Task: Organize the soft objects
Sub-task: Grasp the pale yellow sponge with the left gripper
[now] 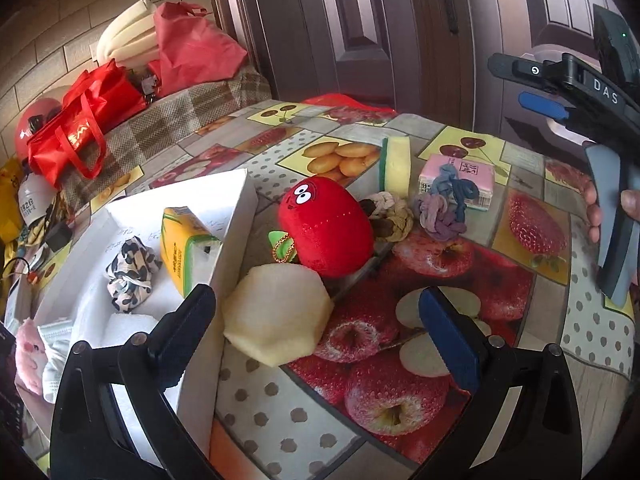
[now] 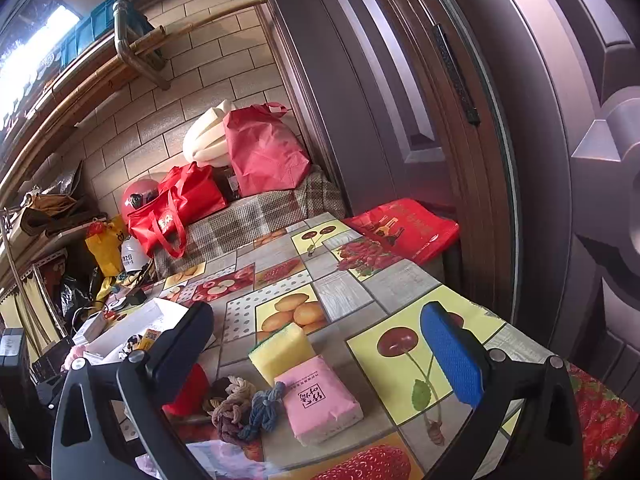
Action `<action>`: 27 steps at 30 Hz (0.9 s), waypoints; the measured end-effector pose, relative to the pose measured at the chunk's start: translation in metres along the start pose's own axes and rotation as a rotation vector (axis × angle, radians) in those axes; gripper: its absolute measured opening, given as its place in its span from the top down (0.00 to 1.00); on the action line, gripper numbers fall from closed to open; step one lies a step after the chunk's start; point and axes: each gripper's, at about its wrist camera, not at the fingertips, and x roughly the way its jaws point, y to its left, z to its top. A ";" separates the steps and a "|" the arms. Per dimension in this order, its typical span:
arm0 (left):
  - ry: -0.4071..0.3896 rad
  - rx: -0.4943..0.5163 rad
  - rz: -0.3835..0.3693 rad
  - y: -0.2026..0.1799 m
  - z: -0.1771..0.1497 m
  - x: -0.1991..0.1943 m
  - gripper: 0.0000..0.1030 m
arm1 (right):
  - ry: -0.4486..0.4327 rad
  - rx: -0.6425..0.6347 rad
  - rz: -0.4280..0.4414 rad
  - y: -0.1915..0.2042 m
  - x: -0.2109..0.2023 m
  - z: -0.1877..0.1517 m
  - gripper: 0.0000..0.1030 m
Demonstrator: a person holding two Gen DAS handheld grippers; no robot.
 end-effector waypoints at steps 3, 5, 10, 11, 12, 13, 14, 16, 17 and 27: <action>0.064 -0.039 -0.001 0.004 0.004 0.017 0.01 | 0.029 -0.015 0.004 0.003 0.004 -0.002 0.00; 0.097 -0.054 0.004 0.007 0.002 0.022 0.01 | 0.050 -0.018 0.013 0.002 0.006 -0.003 0.00; 0.141 -0.040 -0.050 -0.003 -0.004 0.024 0.01 | 0.091 -0.009 0.012 -0.002 0.012 -0.005 0.00; 0.142 -0.034 -0.053 -0.006 -0.005 0.021 0.01 | 0.088 -0.004 0.011 -0.003 0.011 -0.004 0.00; 0.141 -0.030 -0.058 -0.008 -0.008 0.018 0.01 | 0.084 0.002 0.012 -0.004 0.010 -0.004 0.00; 0.139 -0.029 -0.060 -0.009 -0.010 0.014 0.01 | 0.081 0.007 0.014 -0.005 0.009 -0.004 0.00; 0.140 -0.036 -0.072 -0.010 -0.013 0.009 0.01 | 0.079 0.014 0.015 -0.007 0.009 -0.004 0.00; 0.140 -0.057 -0.125 -0.011 -0.021 -0.003 0.01 | 0.081 0.023 0.015 -0.008 0.009 -0.004 0.00; 0.140 -0.070 -0.169 -0.013 -0.025 -0.010 0.01 | 0.084 0.025 0.015 -0.008 0.010 -0.003 0.00; 0.049 -0.164 -0.093 0.010 -0.016 -0.021 0.01 | 0.099 0.054 0.013 -0.012 0.011 -0.004 0.00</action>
